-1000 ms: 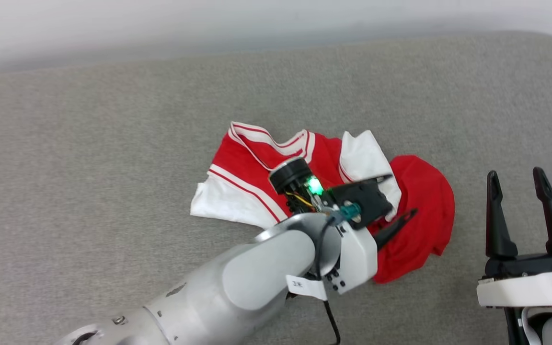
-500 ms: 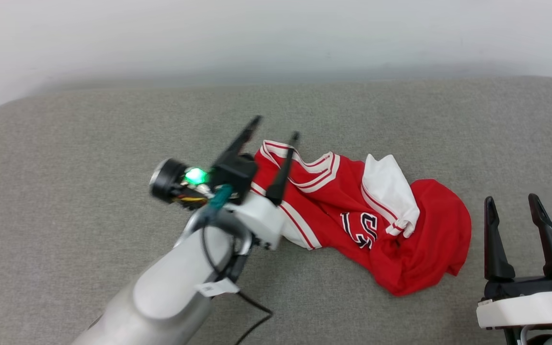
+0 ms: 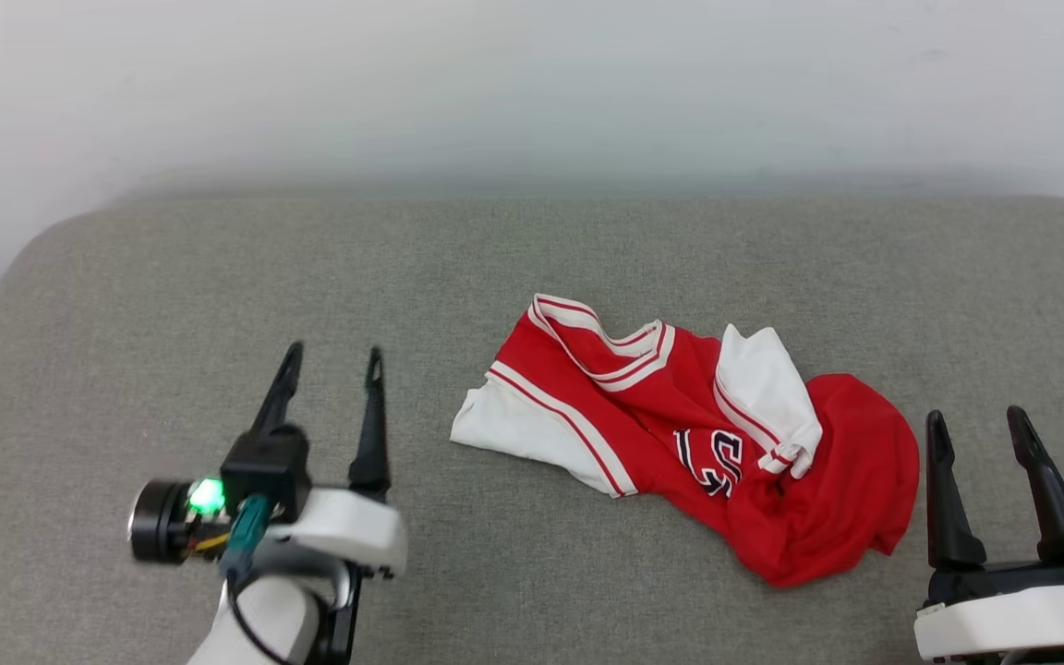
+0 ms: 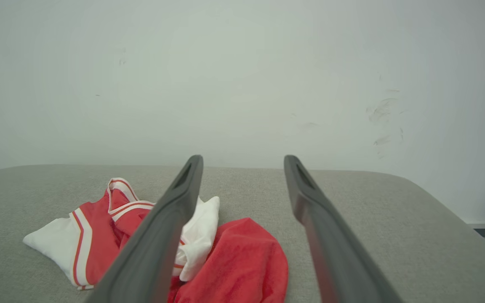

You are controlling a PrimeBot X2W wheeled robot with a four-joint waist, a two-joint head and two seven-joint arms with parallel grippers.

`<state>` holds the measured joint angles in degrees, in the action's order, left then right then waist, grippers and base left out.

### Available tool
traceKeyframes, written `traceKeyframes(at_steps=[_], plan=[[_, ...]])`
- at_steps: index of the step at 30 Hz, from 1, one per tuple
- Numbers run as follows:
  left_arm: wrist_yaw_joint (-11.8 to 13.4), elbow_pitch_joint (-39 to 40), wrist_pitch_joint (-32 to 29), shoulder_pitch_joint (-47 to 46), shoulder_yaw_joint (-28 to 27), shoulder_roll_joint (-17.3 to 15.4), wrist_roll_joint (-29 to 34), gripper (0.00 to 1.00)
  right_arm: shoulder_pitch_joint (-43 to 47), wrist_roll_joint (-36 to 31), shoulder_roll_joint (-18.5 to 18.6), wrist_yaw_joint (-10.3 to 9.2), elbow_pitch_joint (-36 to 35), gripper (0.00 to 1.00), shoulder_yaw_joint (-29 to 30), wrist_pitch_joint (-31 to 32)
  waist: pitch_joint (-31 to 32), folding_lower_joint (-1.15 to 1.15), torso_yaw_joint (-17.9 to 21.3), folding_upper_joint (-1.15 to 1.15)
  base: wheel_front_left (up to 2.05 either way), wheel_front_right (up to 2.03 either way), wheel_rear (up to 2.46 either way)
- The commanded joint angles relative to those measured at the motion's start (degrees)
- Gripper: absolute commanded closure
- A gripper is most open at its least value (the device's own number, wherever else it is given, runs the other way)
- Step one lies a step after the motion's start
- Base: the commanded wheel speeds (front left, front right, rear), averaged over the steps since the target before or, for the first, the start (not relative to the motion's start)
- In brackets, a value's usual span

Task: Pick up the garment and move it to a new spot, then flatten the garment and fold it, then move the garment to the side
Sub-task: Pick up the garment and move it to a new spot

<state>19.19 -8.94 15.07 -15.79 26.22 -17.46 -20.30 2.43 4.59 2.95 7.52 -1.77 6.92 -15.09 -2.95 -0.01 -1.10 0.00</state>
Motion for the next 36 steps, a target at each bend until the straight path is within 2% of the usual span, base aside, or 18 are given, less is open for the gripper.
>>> traceKeyframes(at_steps=[1, 7, 14, 26, 36], plan=[[-0.22, 0.81, 0.14, 2.65, -1.92, 0.66, 1.10, 0.00, 0.79, 0.64, -0.13, -0.06, 0.38, 0.00, 0.03, -0.12, 0.38, 0.01, -0.03, 0.00, 0.00, 0.00, 0.00], [-2.32, 2.25, 0.14, 9.81, -8.27, 3.30, 4.87, 0.00, 1.67, 2.45, -0.13, -0.06, 1.67, 0.00, -0.03, -0.12, 1.46, 0.01, 0.15, 0.00, 0.00, 0.00, 0.00], [-5.84, 3.02, 0.15, 14.59, -13.22, 6.60, 8.76, 0.00, 3.06, 3.47, -0.13, -0.05, 2.31, 0.00, -0.70, -0.13, 2.11, 0.01, 0.26, 0.00, 0.00, 0.00, 0.00], [-10.19, 2.71, 0.15, 16.88, -17.89, 10.25, 13.33, 0.00, 4.64, 3.75, -0.13, -0.05, 2.77, 0.00, -1.33, -0.12, 2.32, 0.01, -0.13, 0.00, 0.00, 0.00, 0.00], [-12.42, 2.42, 0.15, 17.53, -20.25, 11.97, 15.52, 0.00, 4.59, 3.79, -0.13, -0.05, 3.14, 0.00, -1.37, -0.12, 2.33, 0.01, -0.38, 0.00, 0.00, 0.00, 0.00]])
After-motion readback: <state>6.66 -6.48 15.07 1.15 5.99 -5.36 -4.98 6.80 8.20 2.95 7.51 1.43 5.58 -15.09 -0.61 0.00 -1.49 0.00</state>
